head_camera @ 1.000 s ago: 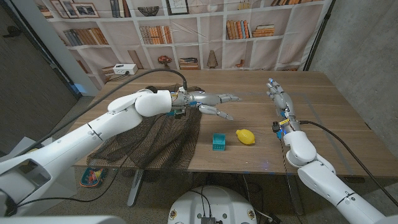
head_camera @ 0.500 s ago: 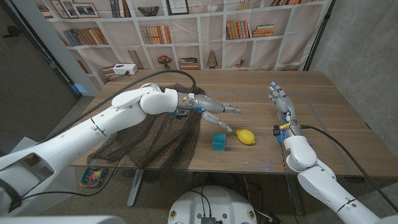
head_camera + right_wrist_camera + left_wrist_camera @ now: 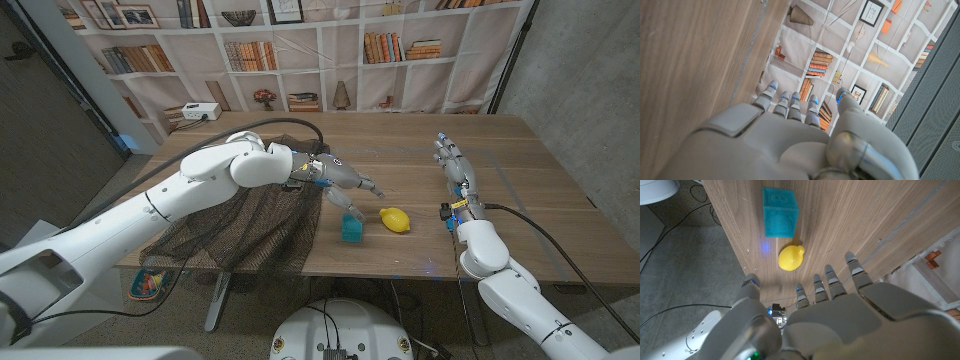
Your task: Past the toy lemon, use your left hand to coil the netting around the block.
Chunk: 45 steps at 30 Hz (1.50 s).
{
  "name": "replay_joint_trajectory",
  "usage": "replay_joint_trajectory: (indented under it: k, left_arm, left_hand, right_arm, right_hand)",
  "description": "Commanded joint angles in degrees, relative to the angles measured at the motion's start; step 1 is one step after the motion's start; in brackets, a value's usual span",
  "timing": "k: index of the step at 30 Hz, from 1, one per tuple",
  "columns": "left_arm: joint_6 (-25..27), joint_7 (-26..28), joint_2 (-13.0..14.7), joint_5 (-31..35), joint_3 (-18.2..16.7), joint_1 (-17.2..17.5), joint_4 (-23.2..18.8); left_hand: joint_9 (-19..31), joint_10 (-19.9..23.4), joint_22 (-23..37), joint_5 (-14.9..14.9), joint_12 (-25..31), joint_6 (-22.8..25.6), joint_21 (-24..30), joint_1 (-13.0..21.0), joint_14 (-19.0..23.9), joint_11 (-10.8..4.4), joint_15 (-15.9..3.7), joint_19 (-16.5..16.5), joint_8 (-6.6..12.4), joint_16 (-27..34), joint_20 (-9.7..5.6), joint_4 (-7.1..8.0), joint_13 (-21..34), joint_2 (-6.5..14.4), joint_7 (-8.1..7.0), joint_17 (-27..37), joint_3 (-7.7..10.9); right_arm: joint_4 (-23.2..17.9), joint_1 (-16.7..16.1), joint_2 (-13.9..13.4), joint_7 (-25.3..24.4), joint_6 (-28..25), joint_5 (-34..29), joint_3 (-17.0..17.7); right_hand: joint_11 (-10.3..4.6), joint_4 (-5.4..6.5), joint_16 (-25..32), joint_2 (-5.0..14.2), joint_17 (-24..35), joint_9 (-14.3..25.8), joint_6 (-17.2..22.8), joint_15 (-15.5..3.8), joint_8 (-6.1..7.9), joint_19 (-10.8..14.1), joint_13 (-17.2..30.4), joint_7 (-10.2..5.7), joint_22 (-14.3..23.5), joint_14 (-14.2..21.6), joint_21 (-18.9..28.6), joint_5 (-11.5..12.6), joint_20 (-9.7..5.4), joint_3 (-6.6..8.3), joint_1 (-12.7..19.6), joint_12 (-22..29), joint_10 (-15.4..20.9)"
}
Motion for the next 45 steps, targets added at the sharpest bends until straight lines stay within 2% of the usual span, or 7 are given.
replay_joint_trajectory:
  k: [1,8,11,19,24,36,45]
  left_arm:
    - [3.6,-7.3,-1.8,9.2,2.5,-0.2,-3.5]
    - [4.1,-6.0,-2.6,17.7,3.5,1.4,-4.9]
    - [4.1,-5.6,-3.0,20.7,3.8,2.3,-5.2]
    - [3.5,-4.9,-3.8,21.1,3.5,4.1,-4.5]
    - [3.7,-5.6,-4.4,19.9,3.4,4.7,-3.9]
    - [3.7,-4.3,-4.6,20.9,3.7,5.9,-3.2]
    - [3.4,-4.6,-5.2,23.3,4.5,5.9,-2.5]
  left_hand:
    - [0.1,0.7,0.1,0.4,0.3,1.5,0.6,1.8,1.0,-0.52,-0.08,1.1,0.79,0.1,0.03,-0.40,0.2,-0.3,-0.06,0.0,0.28]
    - [-0.1,3.5,0.1,0.9,1.2,5.0,1.2,6.4,3.1,-1.31,-0.95,2.5,2.02,0.0,-1.08,-0.55,0.3,-2.3,-0.13,-0.1,0.46]
    - [-0.1,4.3,0.1,0.9,1.5,5.4,1.5,7.1,4.2,-1.06,-1.46,3.1,2.14,0.2,-1.39,-0.29,0.3,-2.7,-0.26,-0.1,0.31]
    - [0.0,4.7,0.3,0.9,1.8,4.5,2.3,7.7,6.2,-1.18,-1.78,4.8,1.87,0.7,-2.58,0.41,0.5,-2.9,-0.20,0.3,-0.21]
    - [0.1,4.5,0.4,1.0,1.8,2.4,2.6,8.7,6.9,-1.34,-1.60,5.4,1.07,0.7,-2.25,0.55,0.7,-2.5,-0.32,0.5,-0.13]
    - [0.2,4.2,0.5,1.0,1.7,2.8,3.3,10.9,7.0,-1.49,-1.38,6.6,1.37,0.4,-1.38,0.51,0.9,-1.6,-0.34,0.7,-0.07]
    - [0.2,5.4,0.5,1.0,2.3,3.1,3.6,11.8,7.6,-1.98,-1.55,6.9,1.57,0.4,-1.52,0.53,1.0,-1.4,-0.30,0.8,-0.29]
  right_arm:
    - [0.4,-1.1,0.4,0.1,1.2,0.3,0.5]
    - [0.5,-2.0,0.5,0.2,1.9,0.6,0.9]
    - [0.5,-2.3,0.5,0.3,2.0,0.7,1.1]
    - [0.7,-2.7,0.4,0.6,2.4,0.9,1.4]
    - [1.0,-2.9,0.5,0.9,2.5,1.1,1.4]
    - [1.2,-3.5,0.5,1.3,2.7,1.5,1.4]
    - [1.0,-3.7,0.3,1.3,2.5,1.5,1.5]
  right_hand:
    - [0.42,0.20,0.5,0.10,0.0,0.2,0.7,0.28,-0.17,0.4,0.2,0.00,0.2,0.3,-0.1,0.2,0.32,0.46,0.4,-0.2,0.3]
    - [0.44,0.26,0.5,0.10,0.0,0.2,0.9,0.31,-0.15,0.4,0.1,0.08,0.2,0.3,-0.2,0.2,0.38,0.44,0.3,-0.2,0.5]
    - [0.41,0.30,0.5,0.07,0.0,0.2,1.0,0.27,-0.16,0.5,0.1,0.10,0.2,0.4,-0.1,0.2,0.32,0.42,0.2,-0.2,0.5]
    - [0.52,0.38,0.6,0.03,0.0,0.2,1.1,0.34,-0.19,0.5,0.1,0.06,0.2,0.4,-0.2,0.2,0.39,0.37,0.1,-0.3,0.7]
    - [0.55,0.42,0.6,0.00,0.0,0.2,1.2,0.39,-0.20,0.4,0.1,0.10,0.2,0.5,-0.2,0.2,0.40,0.35,0.1,-0.3,0.8]
    - [0.59,0.48,0.6,-0.01,0.0,0.2,1.5,0.43,-0.19,0.4,0.1,0.27,0.2,0.5,-0.2,0.2,0.47,0.33,0.0,-0.4,1.0]
    - [0.63,0.52,0.6,-0.02,-0.1,0.2,1.6,0.46,-0.23,0.4,0.1,0.29,0.2,0.5,-0.2,0.2,0.47,0.31,-0.1,-0.4,1.1]
